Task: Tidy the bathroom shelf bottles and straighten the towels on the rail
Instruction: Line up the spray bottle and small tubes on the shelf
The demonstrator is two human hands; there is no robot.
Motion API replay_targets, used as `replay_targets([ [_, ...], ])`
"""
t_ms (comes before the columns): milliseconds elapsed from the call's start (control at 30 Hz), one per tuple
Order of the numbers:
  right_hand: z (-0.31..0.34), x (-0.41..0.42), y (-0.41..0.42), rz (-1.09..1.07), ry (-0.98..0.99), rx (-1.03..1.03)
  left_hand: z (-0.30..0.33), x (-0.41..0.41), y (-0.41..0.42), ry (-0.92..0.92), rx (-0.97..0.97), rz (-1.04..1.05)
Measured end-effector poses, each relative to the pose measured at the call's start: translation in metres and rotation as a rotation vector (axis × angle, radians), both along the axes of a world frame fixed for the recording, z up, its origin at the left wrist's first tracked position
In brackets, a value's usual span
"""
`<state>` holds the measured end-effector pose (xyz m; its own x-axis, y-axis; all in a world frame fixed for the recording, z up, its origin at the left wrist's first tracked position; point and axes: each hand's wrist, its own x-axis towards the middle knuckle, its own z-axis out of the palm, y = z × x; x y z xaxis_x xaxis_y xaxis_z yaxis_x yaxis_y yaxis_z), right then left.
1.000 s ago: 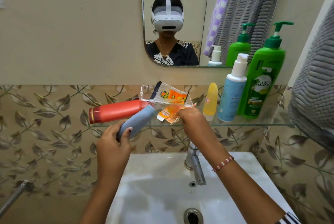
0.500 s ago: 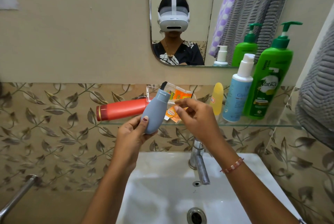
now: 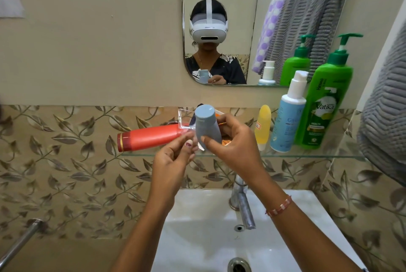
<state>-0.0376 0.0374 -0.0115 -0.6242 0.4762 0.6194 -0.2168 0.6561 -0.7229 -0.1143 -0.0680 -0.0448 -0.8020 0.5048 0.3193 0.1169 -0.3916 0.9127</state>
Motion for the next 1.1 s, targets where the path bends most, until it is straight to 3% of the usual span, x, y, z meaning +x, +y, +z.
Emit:
replay_targets([
  [67,-0.001,0.002,0.002,-0.082,0.049,0.189,0.011,0.005,-0.002,0.032,0.093,0.02],
  [200,-0.006,0.006,0.013,-0.4,0.157,0.822,0.026,0.016,-0.002,0.059,0.192,-0.026],
  [300,-0.007,0.009,0.018,-0.523,0.235,0.994,0.025,0.018,0.001,0.023,0.204,-0.046],
  [400,-0.009,0.011,0.021,-0.518,0.246,0.87,0.022,0.017,0.005,-0.091,0.234,-0.1],
  [467,-0.007,0.013,0.021,-0.409,0.224,0.592,0.019,0.015,0.008,-0.197,0.287,-0.141],
  [600,0.001,0.022,0.026,0.153,0.199,-0.188,0.015,0.012,0.012,-0.363,0.39,-0.214],
  [667,0.003,0.024,0.027,0.358,0.171,-0.365,0.013,0.013,0.014,-0.4,0.416,-0.24],
  [733,0.005,0.025,0.023,0.404,0.133,-0.412,0.012,0.016,0.019,-0.397,0.413,-0.244],
  [800,0.011,0.025,0.019,0.301,0.129,-0.427,0.012,0.019,0.025,-0.357,0.396,-0.25],
  [933,0.026,0.027,0.028,0.108,0.144,-0.427,0.015,0.024,0.038,-0.111,0.216,-0.195],
  [1100,0.035,0.032,0.055,-0.247,0.071,-0.091,0.009,0.013,0.044,0.309,-0.033,0.004],
])
